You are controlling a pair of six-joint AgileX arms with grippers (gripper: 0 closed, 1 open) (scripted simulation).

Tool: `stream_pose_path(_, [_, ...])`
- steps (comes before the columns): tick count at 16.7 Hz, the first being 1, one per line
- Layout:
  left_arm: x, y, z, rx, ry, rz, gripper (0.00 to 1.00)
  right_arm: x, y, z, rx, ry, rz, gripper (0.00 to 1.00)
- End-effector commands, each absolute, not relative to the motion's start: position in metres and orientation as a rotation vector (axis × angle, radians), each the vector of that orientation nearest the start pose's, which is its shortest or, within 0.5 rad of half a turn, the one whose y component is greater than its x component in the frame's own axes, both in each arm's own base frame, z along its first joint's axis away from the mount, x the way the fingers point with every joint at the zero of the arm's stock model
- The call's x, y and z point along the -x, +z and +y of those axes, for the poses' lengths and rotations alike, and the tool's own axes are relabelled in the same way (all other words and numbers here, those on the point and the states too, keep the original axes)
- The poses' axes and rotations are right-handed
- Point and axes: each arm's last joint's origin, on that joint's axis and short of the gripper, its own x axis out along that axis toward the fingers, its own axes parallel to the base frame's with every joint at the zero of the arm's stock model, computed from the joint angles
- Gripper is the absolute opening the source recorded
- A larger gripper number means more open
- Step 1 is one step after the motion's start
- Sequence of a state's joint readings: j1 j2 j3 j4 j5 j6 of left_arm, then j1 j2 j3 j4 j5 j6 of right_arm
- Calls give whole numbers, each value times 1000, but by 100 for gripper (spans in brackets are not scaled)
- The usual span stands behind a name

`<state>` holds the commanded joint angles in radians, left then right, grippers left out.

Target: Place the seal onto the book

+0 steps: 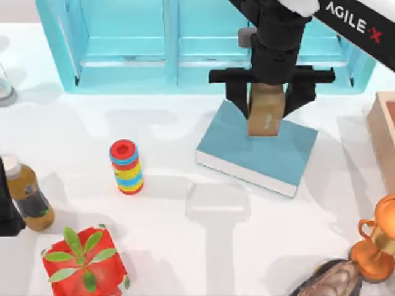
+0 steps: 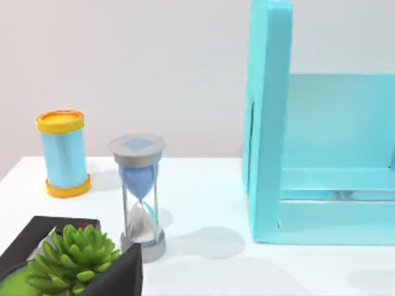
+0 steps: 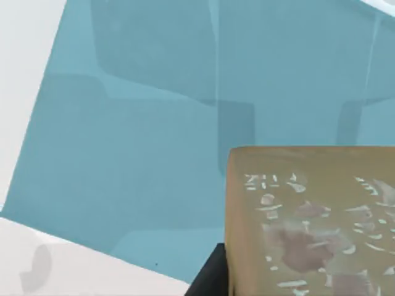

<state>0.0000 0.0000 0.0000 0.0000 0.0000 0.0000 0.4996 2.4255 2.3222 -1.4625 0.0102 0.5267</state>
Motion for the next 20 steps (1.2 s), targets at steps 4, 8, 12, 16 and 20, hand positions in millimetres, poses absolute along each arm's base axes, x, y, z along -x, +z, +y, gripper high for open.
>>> stream_pose_path(4, [-106, 160, -1, 0, 0, 0, 100, -414, 210, 234, -10, -13, 1564, 0])
stream_pose_path(8, [-106, 160, -1, 0, 0, 0, 100, -414, 210, 234, -10, -13, 1564, 30])
stream_pose_path(12, [-106, 160, -1, 0, 0, 0, 100, -414, 210, 234, -10, -13, 1564, 60])
stream_pose_path(16, [-106, 160, -1, 0, 0, 0, 100, -414, 210, 234, -10, -13, 1564, 90])
stream_pose_path(20, [-106, 160, -1, 0, 0, 0, 100, -414, 210, 234, -10, -13, 1564, 100])
